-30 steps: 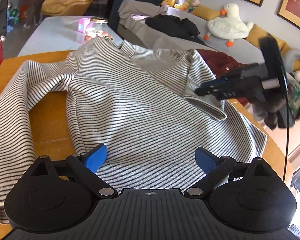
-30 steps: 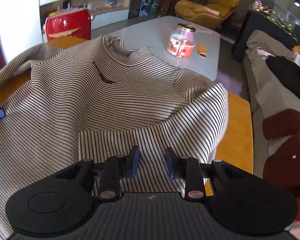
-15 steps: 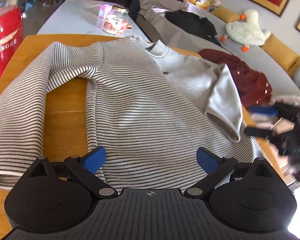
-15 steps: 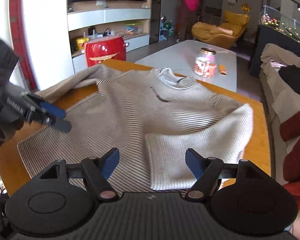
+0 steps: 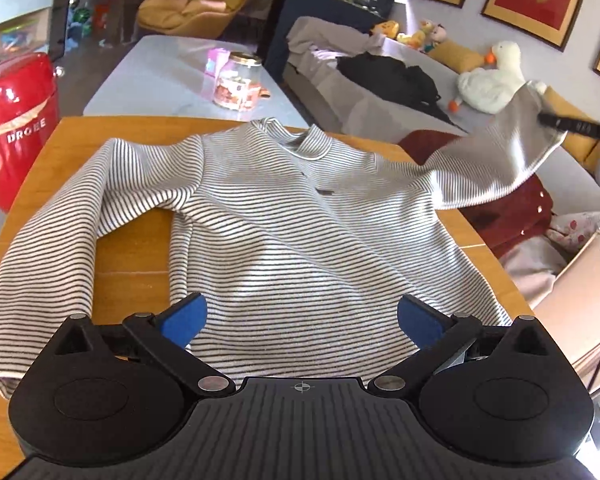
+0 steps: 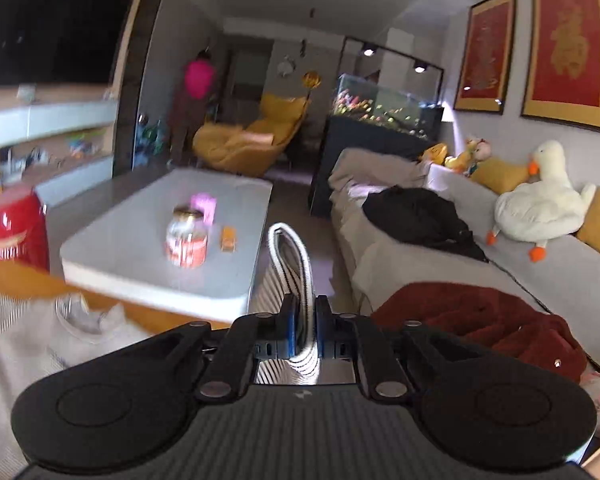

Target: Fold clothes

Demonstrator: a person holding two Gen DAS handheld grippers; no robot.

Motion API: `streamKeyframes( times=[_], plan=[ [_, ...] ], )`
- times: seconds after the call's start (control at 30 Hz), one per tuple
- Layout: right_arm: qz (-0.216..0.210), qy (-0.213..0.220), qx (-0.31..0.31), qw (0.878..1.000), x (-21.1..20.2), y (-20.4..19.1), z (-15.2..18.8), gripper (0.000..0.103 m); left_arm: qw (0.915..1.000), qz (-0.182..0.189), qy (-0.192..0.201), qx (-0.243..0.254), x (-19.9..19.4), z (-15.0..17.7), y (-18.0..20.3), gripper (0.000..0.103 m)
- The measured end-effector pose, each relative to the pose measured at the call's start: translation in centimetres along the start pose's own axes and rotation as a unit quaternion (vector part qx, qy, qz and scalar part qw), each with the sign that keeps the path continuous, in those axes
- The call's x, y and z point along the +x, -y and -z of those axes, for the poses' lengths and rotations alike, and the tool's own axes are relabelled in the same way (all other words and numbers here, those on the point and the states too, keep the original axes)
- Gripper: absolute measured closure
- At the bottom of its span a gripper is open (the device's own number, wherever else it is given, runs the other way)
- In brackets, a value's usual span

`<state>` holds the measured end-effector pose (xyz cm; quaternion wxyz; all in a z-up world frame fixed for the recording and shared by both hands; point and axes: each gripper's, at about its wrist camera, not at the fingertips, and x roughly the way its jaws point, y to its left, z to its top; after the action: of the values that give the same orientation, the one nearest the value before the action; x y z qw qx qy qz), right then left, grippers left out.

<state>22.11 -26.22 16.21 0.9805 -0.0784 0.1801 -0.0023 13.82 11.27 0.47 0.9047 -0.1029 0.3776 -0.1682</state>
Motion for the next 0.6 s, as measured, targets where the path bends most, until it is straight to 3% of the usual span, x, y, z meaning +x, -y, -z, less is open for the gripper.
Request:
streamKeyframes(
  times=[0.13, 0.27, 0.43, 0.6],
  plan=[
    [-0.065, 0.029, 0.013, 0.997, 0.5, -2.0, -4.0, 0.094, 0.9999, 0.003, 0.005, -0.008, -0.1, 0.0, -0.3, 0.0],
    [-0.165, 0.021, 0.006, 0.986, 3.3, -8.1, -5.2, 0.094, 1.0, 0.0, 0.004, -0.008, -0.8, 0.3, -0.6, 0.0],
    [-0.245, -0.012, -0.004, 0.969, 7.6, -16.2, -4.4, 0.096, 0.9995, -0.023, 0.001, -0.021, -1.9, 0.7, -1.6, 0.0],
    [-0.277, -0.054, -0.003, 0.959, 10.8, -22.0, -2.1, 0.098, 0.9986, -0.038, 0.004, -0.037, -3.1, 1.2, -2.6, 0.0]
  ],
)
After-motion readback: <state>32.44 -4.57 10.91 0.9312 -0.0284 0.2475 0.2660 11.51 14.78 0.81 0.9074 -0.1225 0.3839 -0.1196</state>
